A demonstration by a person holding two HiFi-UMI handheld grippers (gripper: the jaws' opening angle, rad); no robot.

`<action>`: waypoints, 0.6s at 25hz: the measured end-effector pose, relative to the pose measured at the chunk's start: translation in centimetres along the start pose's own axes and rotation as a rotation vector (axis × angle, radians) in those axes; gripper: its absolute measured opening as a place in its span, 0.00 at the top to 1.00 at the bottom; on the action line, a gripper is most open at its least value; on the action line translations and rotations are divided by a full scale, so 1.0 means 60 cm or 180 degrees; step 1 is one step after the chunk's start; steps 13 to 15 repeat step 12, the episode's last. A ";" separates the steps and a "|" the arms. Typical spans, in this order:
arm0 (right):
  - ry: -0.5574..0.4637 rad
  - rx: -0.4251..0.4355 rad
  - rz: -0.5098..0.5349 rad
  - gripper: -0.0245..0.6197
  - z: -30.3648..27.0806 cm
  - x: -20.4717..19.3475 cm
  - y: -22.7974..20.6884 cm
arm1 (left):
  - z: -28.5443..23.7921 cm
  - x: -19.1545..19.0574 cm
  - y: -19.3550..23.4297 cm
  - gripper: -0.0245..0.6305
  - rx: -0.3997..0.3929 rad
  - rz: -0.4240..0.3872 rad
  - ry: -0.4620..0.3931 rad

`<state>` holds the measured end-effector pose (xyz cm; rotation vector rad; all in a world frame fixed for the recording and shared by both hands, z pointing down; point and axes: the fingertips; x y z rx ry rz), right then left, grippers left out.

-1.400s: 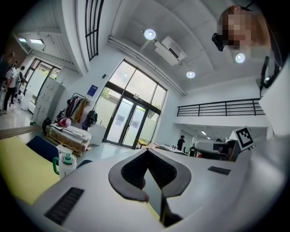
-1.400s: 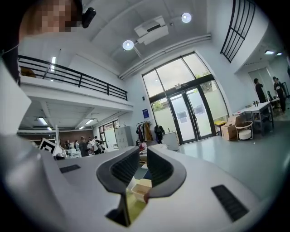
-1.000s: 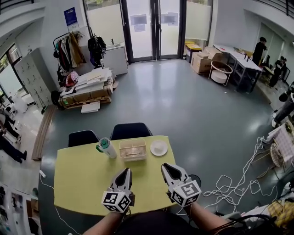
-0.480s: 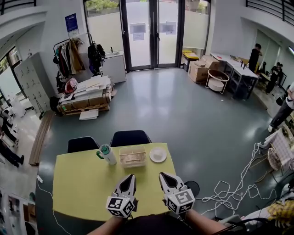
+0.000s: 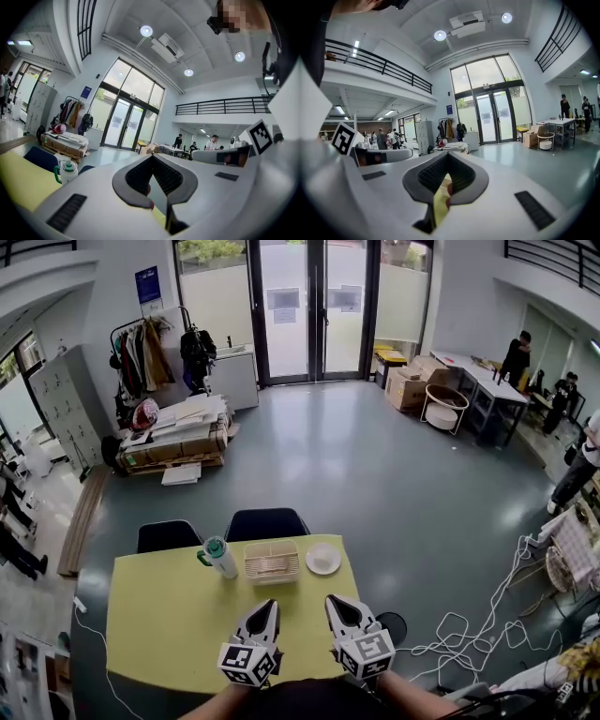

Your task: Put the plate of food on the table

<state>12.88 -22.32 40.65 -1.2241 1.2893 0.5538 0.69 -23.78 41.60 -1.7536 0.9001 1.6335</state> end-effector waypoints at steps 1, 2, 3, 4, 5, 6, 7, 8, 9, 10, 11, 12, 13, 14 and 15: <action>0.0004 -0.0006 0.0003 0.94 -0.001 0.001 0.000 | 0.000 0.001 0.002 0.95 0.0001 -0.0003 0.0003; 0.0010 -0.0013 0.0006 0.94 -0.003 0.001 0.000 | 0.000 0.002 0.003 0.95 0.0004 -0.0002 0.0004; 0.0016 -0.0019 0.0006 0.94 -0.004 0.002 0.000 | 0.000 0.003 0.006 0.95 0.0009 0.0003 0.0006; 0.0021 -0.0025 0.0004 0.94 -0.005 0.002 0.000 | 0.000 0.004 0.008 0.95 0.0015 0.0012 0.0004; 0.0025 -0.0029 0.0003 0.94 -0.006 0.002 0.000 | 0.000 0.004 0.010 0.95 0.0019 0.0022 0.0001; 0.0026 -0.0032 0.0004 0.94 -0.007 0.001 0.000 | 0.001 0.004 0.012 0.95 0.0022 0.0029 -0.0004; 0.0025 -0.0034 0.0009 0.94 -0.009 -0.001 0.000 | 0.002 0.003 0.015 0.95 0.0023 0.0031 -0.0009; 0.0020 -0.0037 0.0016 0.94 -0.011 -0.003 0.001 | 0.003 0.001 0.018 0.95 0.0025 0.0030 -0.0011; 0.0015 -0.0038 0.0023 0.94 -0.013 -0.006 0.001 | 0.003 -0.002 0.021 0.95 0.0026 0.0029 -0.0011; 0.0010 -0.0040 0.0030 0.94 -0.014 -0.009 0.001 | 0.004 -0.006 0.024 0.95 0.0027 0.0031 -0.0009; 0.0006 -0.0041 0.0037 0.94 -0.016 -0.012 0.000 | 0.004 -0.010 0.026 0.95 0.0028 0.0035 -0.0007; 0.0002 -0.0043 0.0044 0.94 -0.018 -0.015 0.000 | 0.005 -0.014 0.029 0.95 0.0030 0.0039 -0.0004; 0.0002 -0.0043 0.0044 0.94 -0.018 -0.015 0.000 | 0.005 -0.014 0.029 0.95 0.0030 0.0039 -0.0004; 0.0002 -0.0043 0.0044 0.94 -0.018 -0.015 0.000 | 0.005 -0.014 0.029 0.95 0.0030 0.0039 -0.0004; 0.0002 -0.0043 0.0044 0.94 -0.018 -0.015 0.000 | 0.005 -0.014 0.029 0.95 0.0030 0.0039 -0.0004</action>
Point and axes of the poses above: the fingertips, and each gripper's own axes: z backward along the fingers, y to its left, x out of its top, and after that the axes turned 14 degrees about -z, right-handed
